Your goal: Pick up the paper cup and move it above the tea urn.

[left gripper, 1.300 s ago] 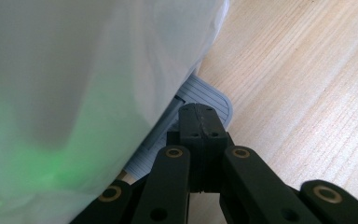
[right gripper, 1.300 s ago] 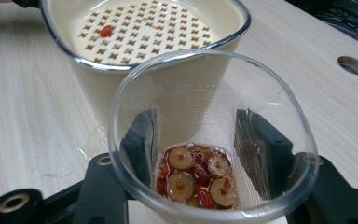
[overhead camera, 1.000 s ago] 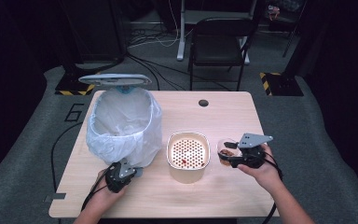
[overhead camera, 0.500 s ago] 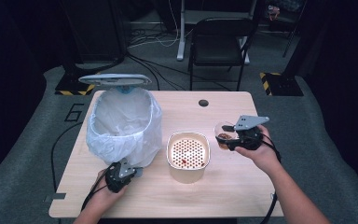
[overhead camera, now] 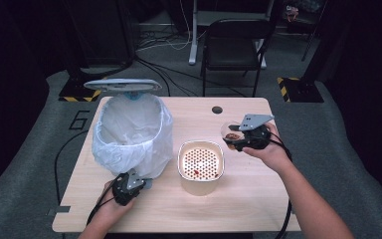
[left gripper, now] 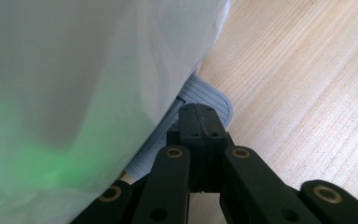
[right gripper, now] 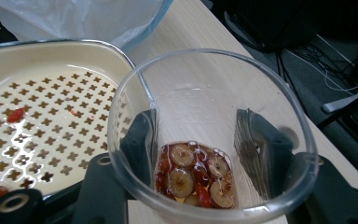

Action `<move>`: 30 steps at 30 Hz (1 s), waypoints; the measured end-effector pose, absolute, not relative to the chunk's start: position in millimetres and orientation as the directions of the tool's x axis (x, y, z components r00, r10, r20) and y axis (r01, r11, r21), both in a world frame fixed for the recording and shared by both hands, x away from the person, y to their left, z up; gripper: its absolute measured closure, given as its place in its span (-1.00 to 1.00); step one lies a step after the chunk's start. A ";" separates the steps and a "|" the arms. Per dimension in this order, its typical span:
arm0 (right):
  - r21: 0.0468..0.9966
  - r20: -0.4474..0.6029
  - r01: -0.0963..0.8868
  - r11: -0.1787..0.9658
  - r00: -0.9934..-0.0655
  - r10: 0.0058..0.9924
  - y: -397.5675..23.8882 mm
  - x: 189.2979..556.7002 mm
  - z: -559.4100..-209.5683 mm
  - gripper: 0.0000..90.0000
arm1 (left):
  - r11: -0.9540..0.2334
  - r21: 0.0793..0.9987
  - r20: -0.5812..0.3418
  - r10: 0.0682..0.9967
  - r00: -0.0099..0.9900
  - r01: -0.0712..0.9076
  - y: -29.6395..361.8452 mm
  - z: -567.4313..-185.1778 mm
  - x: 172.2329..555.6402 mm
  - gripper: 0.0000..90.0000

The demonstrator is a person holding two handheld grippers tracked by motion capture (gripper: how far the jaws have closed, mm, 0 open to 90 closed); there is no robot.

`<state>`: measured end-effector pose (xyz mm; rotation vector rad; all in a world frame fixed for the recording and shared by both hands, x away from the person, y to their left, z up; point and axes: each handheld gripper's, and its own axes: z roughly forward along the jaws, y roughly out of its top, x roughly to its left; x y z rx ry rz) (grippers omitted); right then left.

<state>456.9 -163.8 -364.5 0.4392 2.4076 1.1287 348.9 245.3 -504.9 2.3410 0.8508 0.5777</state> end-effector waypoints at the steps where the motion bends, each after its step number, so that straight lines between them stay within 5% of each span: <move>1: 0.777 -0.267 0.088 0.623 -0.851 0.452 -162.2 458.6 -364.1 0.10 | -0.633 0.640 0.195 0.682 0.705 0.435 245.4 -504.6 348.8 1.00; 30: 0.677 -0.461 -0.127 0.725 -0.840 0.285 -129.0 465.3 -350.7 0.10 | -0.628 0.641 0.187 0.685 0.704 0.441 245.1 -504.9 348.2 1.00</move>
